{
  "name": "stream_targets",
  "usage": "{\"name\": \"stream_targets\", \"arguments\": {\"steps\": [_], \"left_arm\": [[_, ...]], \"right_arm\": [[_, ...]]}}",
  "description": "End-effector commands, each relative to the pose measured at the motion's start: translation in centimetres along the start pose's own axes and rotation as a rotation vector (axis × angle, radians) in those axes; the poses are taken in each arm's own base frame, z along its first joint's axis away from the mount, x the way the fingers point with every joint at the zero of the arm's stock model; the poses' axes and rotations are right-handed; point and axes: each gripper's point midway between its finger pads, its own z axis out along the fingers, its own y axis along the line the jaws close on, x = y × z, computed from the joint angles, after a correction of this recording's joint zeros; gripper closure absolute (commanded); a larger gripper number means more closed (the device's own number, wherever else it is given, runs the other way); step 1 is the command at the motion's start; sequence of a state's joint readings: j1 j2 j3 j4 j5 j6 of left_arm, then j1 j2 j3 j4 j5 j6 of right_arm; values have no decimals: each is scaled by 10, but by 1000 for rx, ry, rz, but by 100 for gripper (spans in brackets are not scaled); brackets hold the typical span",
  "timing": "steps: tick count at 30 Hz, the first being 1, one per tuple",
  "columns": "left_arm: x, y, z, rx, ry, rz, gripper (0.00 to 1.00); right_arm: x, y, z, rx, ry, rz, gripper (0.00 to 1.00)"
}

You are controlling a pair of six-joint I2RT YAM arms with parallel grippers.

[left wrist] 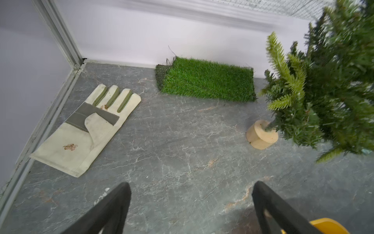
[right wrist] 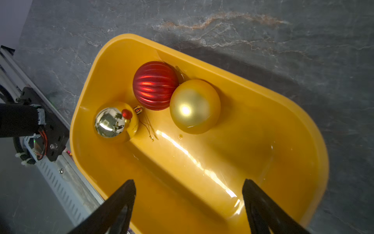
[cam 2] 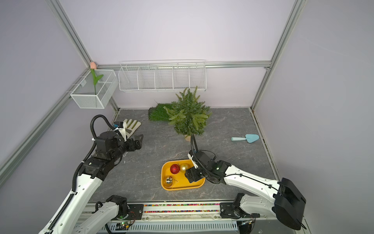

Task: Decorate the small christmas tree with ornaments
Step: Pick up an ornament from the container.

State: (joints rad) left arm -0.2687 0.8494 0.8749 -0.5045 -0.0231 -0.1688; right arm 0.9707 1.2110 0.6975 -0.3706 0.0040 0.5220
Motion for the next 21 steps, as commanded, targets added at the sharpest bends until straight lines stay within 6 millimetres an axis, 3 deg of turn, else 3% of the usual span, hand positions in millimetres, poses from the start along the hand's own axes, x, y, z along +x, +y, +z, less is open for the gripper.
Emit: {"name": "stream_targets", "arguments": {"steps": [1,6,13,21], "left_arm": [[11,13,0,-73,41,70,4],[13,14,1,-78,48,73,4],[15,14,2,-72,53,77,4],[18,14,3,-73,64,84,4]], "right_arm": [[-18,2,16,42,-68,117,16],[-30,-6,34,100,-112,172,19],[-48,3,53,85,-140,237,17],[-36,-7,70,137,-90,254,25]]}}
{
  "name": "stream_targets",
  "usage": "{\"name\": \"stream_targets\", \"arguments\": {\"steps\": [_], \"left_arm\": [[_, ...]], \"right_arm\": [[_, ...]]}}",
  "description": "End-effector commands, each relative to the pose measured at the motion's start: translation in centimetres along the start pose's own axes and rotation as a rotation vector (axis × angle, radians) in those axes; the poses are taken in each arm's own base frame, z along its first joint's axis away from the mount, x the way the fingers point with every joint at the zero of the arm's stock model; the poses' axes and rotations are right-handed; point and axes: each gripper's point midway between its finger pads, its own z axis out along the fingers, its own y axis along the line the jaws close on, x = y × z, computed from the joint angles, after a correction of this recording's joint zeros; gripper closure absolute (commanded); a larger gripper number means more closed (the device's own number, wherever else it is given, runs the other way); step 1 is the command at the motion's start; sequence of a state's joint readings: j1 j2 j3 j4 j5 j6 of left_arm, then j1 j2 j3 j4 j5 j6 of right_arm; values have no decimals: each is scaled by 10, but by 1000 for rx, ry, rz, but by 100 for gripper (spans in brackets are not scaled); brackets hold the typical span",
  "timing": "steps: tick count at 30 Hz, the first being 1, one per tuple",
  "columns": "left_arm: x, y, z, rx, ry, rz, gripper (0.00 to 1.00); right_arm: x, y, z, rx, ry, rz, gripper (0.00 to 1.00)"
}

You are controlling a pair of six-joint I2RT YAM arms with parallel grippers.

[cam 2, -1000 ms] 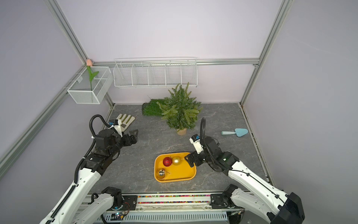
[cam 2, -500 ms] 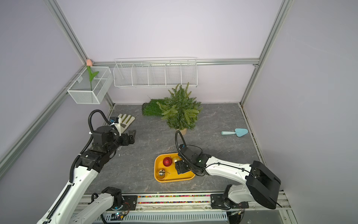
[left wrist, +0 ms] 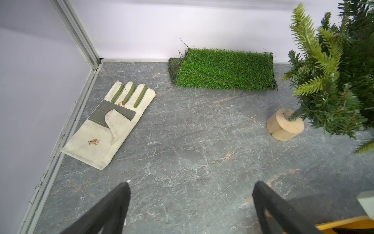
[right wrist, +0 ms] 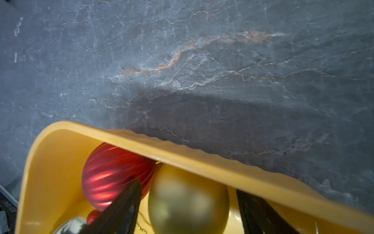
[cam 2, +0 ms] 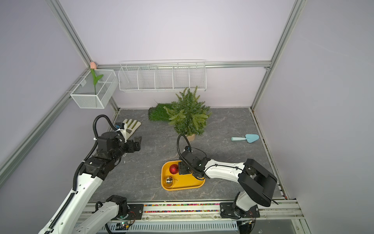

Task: Decorate the small christmas tree with ornaments
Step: Pick up an ornament from the container.

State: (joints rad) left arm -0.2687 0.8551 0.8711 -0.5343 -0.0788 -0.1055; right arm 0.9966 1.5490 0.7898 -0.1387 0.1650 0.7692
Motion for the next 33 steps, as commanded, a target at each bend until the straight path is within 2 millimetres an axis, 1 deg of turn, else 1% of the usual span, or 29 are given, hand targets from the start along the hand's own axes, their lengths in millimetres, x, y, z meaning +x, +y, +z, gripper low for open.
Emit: {"name": "stream_targets", "arguments": {"steps": [1,3,6,9,10,12,15,19,22,24,26,28,30,33], "left_arm": [[11,2,2,-11,35,19,4],[11,2,2,-11,36,20,4],[11,3,1,-13,37,22,4],[11,2,1,-9,34,21,4],[9,1,1,-3,29,19,4],[7,-6,0,33,22,20,5],[-1,-15,-4,89,-14,10,5],[-20,-32,-16,188,-97,-3,6],[-38,-48,-30,287,-171,-2,8],[-51,-60,-41,356,-226,3,9],[-64,-70,-51,416,-285,6,9],[-76,-79,-60,470,-331,8,9],[-87,-89,-69,521,-371,22,10],[-99,-115,-81,617,-399,92,10]], "right_arm": [[-1,-1,5,14,-4,28,25],[2,-1,8,18,12,24,25],[0,1,7,16,10,26,30],[-5,3,-5,6,-14,23,35],[-7,3,-12,3,-24,17,38],[-11,3,-24,-4,-40,2,39],[-17,4,-49,-16,-60,-41,39],[-24,-2,-87,-27,-98,-91,40],[-34,-5,-119,-65,-141,-121,40],[-40,-3,-140,-114,-176,-154,40],[-49,-3,-163,-152,-233,-187,40],[-58,-3,-182,-181,-279,-210,40],[-63,-1,-197,-220,-316,-251,40],[-72,7,-218,-288,-397,-331,39]]}}
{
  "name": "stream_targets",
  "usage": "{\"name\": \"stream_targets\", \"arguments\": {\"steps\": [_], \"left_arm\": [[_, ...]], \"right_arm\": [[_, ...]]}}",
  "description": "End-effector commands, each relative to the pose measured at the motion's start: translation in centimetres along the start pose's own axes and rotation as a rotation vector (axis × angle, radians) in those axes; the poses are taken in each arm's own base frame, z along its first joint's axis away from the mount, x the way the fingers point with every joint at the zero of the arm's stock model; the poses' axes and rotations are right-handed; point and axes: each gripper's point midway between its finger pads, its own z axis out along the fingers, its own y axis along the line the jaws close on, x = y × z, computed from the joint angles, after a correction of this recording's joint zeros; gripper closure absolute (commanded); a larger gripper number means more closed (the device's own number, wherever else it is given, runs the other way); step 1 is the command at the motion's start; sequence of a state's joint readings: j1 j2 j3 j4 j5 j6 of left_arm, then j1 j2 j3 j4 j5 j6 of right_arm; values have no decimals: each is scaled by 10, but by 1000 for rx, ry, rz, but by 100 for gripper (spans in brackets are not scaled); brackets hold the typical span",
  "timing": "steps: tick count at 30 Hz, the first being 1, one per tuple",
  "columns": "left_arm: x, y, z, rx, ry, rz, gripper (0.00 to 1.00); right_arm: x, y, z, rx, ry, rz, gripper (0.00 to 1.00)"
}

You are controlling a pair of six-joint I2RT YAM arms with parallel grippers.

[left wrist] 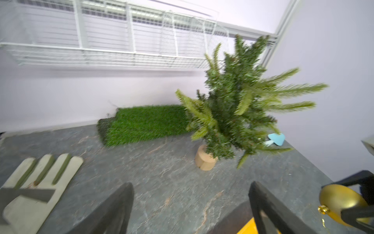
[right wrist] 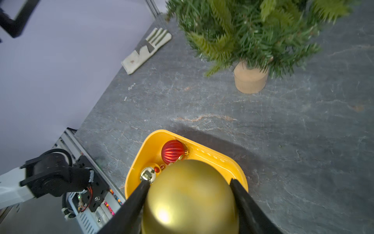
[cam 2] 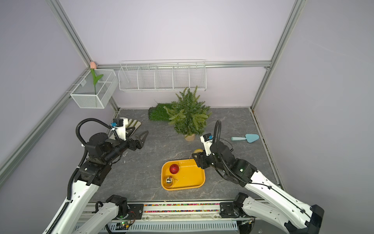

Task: Decorate the small christmas tree with ornaments
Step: Pick up an ornament from the container.

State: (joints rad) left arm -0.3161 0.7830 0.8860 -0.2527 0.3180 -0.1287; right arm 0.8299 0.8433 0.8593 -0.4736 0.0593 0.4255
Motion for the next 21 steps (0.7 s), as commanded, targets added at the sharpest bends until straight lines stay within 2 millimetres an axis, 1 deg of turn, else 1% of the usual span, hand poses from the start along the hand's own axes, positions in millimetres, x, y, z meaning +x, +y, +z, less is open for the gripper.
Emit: {"name": "stream_targets", "arguments": {"steps": [1,2,3,5,7,11,14,17,19,21], "left_arm": [[-38,-40,1,161,-87,70,10],[-41,-50,3,194,-82,90,10],[-44,-60,7,230,-75,110,11],[-47,-77,15,285,-64,132,12],[-49,-96,22,343,-52,167,12],[-49,-135,35,468,-9,212,15],[-53,-158,40,530,2,222,15],[-55,-181,42,601,5,226,15],[-56,-197,40,652,7,223,15],[-58,-213,38,704,7,221,15]], "right_arm": [[-12,13,-14,-94,-41,-134,39],[-26,18,-22,-120,-80,-148,40],[-35,20,-26,-148,-107,-161,40],[-48,24,-32,-198,-150,-170,40],[-62,32,-40,-271,-191,-205,40],[-91,33,-56,-283,-292,-297,40],[-110,38,-75,-269,-427,-417,42],[-121,51,-100,-280,-603,-581,42],[-121,58,-110,-293,-691,-677,43],[-125,65,-121,-294,-768,-747,42]]}}
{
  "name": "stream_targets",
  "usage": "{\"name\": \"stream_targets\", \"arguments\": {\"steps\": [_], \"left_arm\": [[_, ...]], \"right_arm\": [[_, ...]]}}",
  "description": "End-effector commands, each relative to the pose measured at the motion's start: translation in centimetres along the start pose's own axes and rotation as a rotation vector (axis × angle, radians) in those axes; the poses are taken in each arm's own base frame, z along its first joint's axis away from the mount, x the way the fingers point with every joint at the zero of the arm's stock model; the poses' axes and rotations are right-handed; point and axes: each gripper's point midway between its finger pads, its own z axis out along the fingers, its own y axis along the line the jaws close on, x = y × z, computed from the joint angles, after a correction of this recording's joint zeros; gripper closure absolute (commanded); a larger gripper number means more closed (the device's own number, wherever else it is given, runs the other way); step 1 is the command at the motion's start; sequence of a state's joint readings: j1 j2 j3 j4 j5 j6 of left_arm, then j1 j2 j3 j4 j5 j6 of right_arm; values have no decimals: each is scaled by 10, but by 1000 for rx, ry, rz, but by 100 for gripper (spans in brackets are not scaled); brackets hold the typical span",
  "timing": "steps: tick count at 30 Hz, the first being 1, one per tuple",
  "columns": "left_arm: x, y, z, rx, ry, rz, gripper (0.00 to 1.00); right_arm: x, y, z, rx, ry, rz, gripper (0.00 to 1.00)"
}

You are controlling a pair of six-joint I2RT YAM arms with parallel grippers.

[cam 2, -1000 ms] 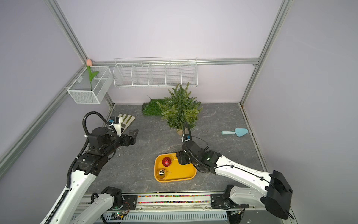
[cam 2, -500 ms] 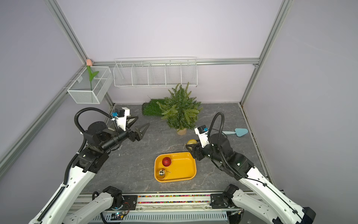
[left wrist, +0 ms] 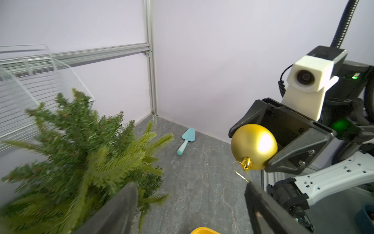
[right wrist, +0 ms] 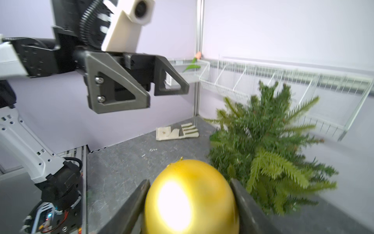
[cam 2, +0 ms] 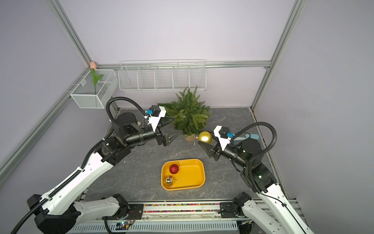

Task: Decorate the small christmas tree with ornaments
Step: Pick up an ornament from the container.

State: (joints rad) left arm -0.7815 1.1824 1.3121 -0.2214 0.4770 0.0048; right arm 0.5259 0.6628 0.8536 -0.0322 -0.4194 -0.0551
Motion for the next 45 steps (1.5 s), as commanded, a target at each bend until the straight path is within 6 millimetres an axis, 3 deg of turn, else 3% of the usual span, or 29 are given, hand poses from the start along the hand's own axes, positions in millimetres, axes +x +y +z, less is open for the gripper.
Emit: {"name": "stream_targets", "arguments": {"steps": [1,8,12,22,28,37,45], "left_arm": [[-15,-27,5,110,-23,22,15],[-26,-65,5,316,-64,32,17],[-27,-83,0,435,-50,55,22],[-18,-120,-4,664,-35,71,32],[-16,-117,2,633,-35,67,36],[-15,-114,8,620,-30,65,61],[-15,-110,14,606,-25,63,66]], "right_arm": [[-40,10,-7,-29,-192,-243,43],[-68,28,-14,-110,-279,-355,46],[-82,35,-17,-149,-291,-341,50],[-98,47,-16,-254,-326,-263,50],[-102,48,-15,-269,-330,-245,50],[-98,44,-13,-248,-307,-227,50],[-95,42,-14,-233,-292,-223,51]]}}
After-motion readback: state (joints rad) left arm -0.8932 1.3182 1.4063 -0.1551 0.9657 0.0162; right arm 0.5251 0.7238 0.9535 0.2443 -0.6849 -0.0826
